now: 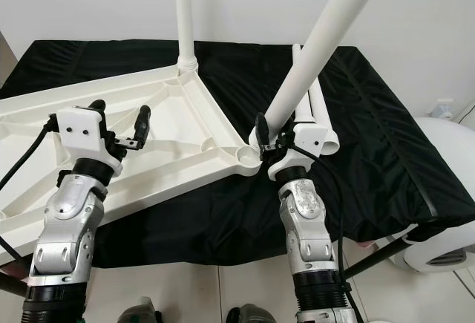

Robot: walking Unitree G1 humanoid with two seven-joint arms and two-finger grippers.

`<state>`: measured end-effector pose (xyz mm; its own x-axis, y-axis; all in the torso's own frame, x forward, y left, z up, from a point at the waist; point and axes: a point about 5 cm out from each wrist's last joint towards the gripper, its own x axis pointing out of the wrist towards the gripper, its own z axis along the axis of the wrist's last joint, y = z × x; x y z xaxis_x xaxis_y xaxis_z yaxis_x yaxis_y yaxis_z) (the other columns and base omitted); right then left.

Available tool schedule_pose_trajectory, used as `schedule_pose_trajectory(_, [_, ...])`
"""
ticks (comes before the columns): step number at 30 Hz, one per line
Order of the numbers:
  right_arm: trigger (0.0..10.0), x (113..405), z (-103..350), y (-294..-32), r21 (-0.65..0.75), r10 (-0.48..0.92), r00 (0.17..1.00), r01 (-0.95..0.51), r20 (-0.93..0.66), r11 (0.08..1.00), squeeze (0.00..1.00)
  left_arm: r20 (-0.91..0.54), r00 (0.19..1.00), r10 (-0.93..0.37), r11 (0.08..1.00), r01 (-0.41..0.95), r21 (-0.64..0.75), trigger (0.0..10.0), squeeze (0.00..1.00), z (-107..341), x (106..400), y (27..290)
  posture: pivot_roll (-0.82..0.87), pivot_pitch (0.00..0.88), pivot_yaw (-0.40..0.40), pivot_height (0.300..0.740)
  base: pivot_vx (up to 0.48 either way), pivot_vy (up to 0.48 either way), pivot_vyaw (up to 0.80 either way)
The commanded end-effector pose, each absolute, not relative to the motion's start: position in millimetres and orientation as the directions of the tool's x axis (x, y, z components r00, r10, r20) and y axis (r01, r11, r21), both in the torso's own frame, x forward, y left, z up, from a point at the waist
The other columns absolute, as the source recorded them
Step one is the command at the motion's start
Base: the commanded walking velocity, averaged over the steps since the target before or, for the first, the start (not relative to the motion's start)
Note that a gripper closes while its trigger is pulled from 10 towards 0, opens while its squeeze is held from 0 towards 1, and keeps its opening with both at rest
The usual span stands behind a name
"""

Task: Building children table

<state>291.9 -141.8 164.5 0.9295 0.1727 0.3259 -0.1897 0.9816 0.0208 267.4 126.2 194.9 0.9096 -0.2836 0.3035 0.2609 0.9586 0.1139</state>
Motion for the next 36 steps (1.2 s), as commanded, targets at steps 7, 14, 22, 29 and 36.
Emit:
schedule_pose_trajectory(7, [10.0, 301, 174, -137, -0.068, 0.232, 0.912, -0.222, 0.338, 0.973, 0.0, 0.334, 0.701, -0.63, 0.776, 0.59, 0.223, 10.0, 0.0, 226, 255, 89, 0.09, 0.0, -0.052, 0.74, 0.0, 0.0, 0.0])
schedule_pose_trajectory(14, [10.0, 309, 179, -133, -0.106, 0.266, 0.909, -0.245, 0.32, 0.964, 0.0, 0.33, 0.64, -0.694, 0.719, 0.641, 0.269, 10.0, 0.0, 233, 255, 84, 0.09, 0.0, -0.049, 0.74, 0.0, 0.0, 0.0])
schedule_pose_trajectory(22, [10.0, 308, 176, -117, -0.252, 0.44, 0.862, -0.381, 0.253, 0.89, 0.0, 0.332, 0.586, -0.739, 0.671, 0.68, 0.295, 10.0, 0.0, 247, 259, 77, 0.09, 0.0, -0.047, 0.74, 0.0, 0.0, 0.0])
schedule_pose_trajectory(29, [10.0, 300, 169, -104, -0.29, 0.547, 0.813, -0.484, 0.2, 0.825, 0.0, 0.339, 0.549, -0.764, 0.642, 0.7, 0.314, 10.0, 0.0, 254, 258, 70, 0.08, 0.0, -0.051, 0.74, 0.0, 0.0, 0.0])
schedule_pose_trajectory(36, [10.0, 299, 169, -101, -0.315, 0.577, 0.795, -0.507, 0.188, 0.802, 0.0, 0.346, 0.527, -0.776, 0.625, 0.716, 0.312, 10.0, 0.0, 260, 257, 66, 0.08, 0.0, -0.051, 0.74, 0.0, 0.0, 0.0])
